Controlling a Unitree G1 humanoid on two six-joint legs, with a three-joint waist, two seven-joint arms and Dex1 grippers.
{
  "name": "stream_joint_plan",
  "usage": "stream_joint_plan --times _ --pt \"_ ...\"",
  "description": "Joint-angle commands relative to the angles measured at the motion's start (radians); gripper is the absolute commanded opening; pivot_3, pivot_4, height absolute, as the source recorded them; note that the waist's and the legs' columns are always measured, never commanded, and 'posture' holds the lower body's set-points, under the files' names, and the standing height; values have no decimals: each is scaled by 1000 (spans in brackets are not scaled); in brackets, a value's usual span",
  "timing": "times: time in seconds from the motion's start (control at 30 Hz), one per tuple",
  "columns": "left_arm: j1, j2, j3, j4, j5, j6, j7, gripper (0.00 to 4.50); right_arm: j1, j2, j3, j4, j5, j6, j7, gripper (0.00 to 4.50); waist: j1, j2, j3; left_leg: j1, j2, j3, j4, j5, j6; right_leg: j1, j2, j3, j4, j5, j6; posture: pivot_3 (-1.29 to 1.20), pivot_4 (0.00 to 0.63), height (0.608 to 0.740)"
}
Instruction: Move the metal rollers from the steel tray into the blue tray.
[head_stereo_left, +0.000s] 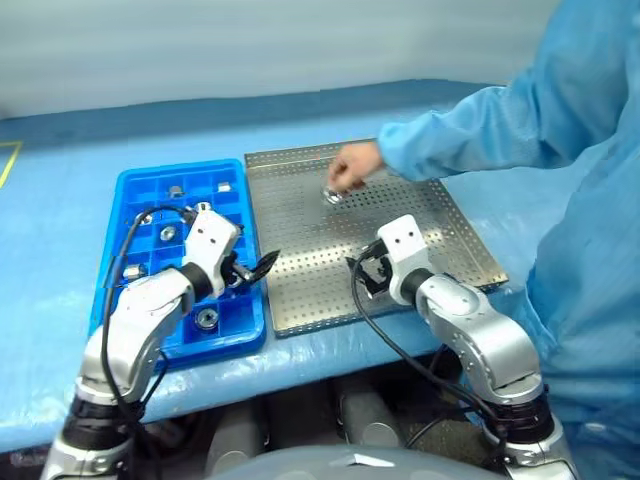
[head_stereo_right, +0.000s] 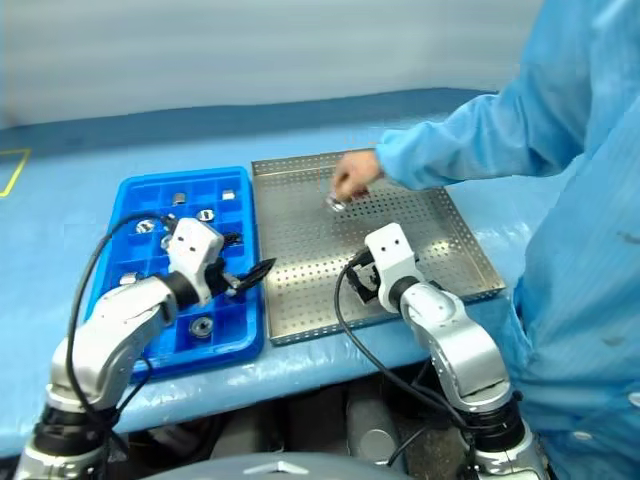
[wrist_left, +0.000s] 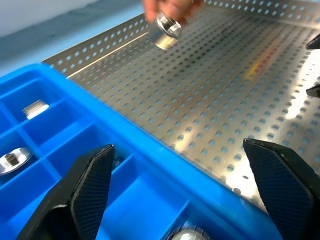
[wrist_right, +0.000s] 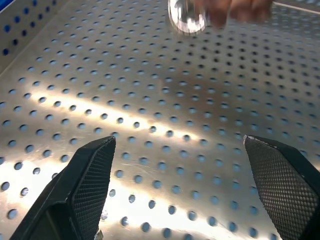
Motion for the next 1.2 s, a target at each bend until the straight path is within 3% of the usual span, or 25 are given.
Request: stream_joint_plan --times 0.03,0.33,0.5,0.67,0.97,1.2 --pt "-63 -42 -41 18 24 -56 17 4500 1 -21 -65 -44 -33 -68 -19 4333 -34 0 0 0 0 0 0 0 0 0 0 1 0 -1 2 -424 150 740" --pt "-152 -143 -113 123 56 -78 41 4500 1 0 -151 33 -34 -80 -23 4333 -167 1 0 2 -1 1 0 1 2 1 2 8 0 2 9 -451 150 740" --pt "-148 -95 -181 150 104 -71 -9 4500 -52 30 -187 124 30 -105 36 4333 -215 2 0 3 -1 3 0 1 3 2 3 13 0 4 14 -454 150 740" --pt "-125 -80 -166 137 128 -70 11 4500 -142 30 -158 264 31 -180 83 4333 -243 2 0 4 -1 7 0 2 4 2 3 17 0 4 15 -421 150 740" --pt "-36 -45 -41 19 106 -55 40 4500 -319 88 -113 555 39 -332 173 4333 -239 2 0 5 -2 9 -1 3 6 1 4 20 0 9 22 -316 150 740" --pt "6 -33 18 -23 120 -11 85 4500 -384 130 -37 737 -10 -432 211 4333 -182 2 0 4 -2 9 -2 3 6 0 3 21 -1 9 22 -251 150 740"
